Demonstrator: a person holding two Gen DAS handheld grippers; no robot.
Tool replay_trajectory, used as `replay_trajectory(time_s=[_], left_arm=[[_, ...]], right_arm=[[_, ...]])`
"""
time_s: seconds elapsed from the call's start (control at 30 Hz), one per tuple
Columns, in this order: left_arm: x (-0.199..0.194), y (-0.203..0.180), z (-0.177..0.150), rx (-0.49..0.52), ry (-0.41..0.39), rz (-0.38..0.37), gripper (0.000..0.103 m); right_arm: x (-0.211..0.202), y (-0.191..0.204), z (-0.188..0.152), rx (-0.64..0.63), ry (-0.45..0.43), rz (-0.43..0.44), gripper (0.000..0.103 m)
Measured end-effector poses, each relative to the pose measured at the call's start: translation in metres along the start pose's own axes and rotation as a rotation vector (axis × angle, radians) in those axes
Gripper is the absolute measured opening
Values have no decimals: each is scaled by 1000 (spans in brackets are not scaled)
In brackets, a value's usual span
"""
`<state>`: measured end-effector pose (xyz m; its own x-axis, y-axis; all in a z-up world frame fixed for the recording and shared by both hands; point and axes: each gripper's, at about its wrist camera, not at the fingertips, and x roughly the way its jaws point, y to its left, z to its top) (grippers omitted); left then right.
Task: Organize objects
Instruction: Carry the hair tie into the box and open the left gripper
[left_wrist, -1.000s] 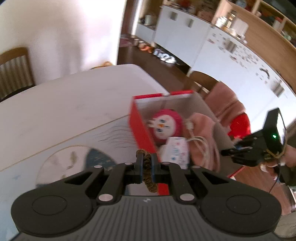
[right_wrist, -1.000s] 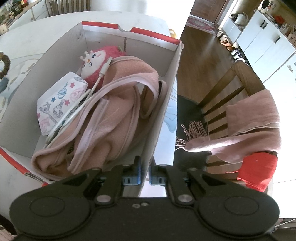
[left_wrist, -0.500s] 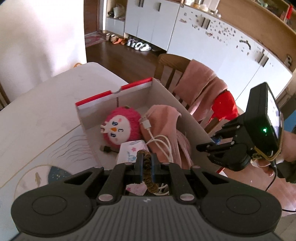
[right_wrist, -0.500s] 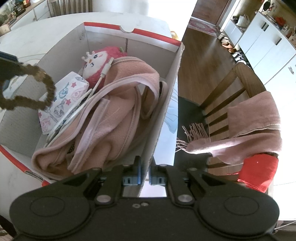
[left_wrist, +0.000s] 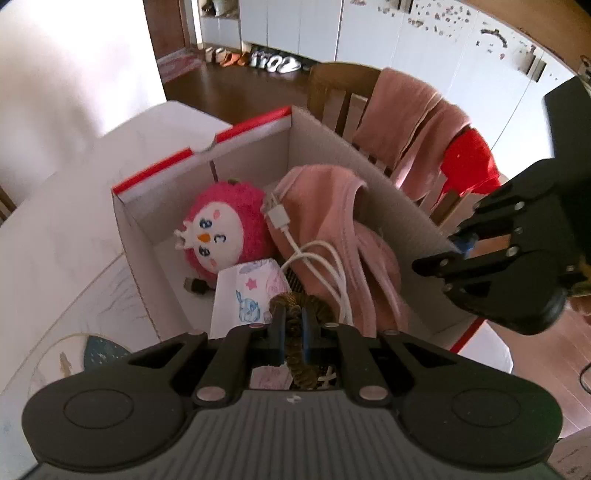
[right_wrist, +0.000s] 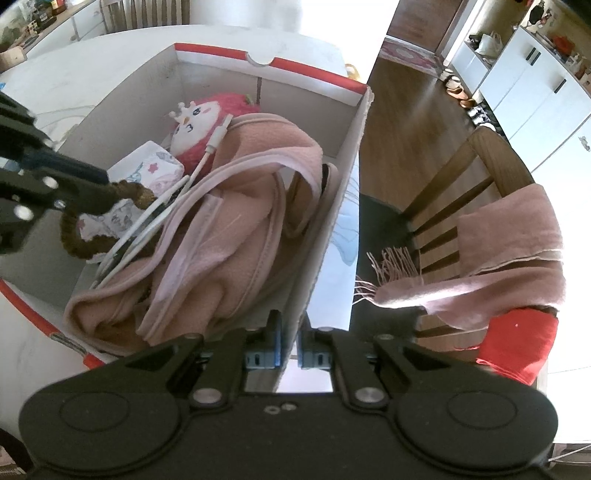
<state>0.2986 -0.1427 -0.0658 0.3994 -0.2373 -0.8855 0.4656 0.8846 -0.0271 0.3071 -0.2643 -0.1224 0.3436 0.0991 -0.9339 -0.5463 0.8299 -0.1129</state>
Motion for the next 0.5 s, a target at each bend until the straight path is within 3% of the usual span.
replay_trajectory(time_s=[0.3,0.5], left_arm=[[24,-2,-11,-9,66,25,7],[21,-2,-20,-26,59,34,10]], right_arm=[[-1,1,0,-10,-2,9,6],[0,-1,-1,-17,-6,17,7]])
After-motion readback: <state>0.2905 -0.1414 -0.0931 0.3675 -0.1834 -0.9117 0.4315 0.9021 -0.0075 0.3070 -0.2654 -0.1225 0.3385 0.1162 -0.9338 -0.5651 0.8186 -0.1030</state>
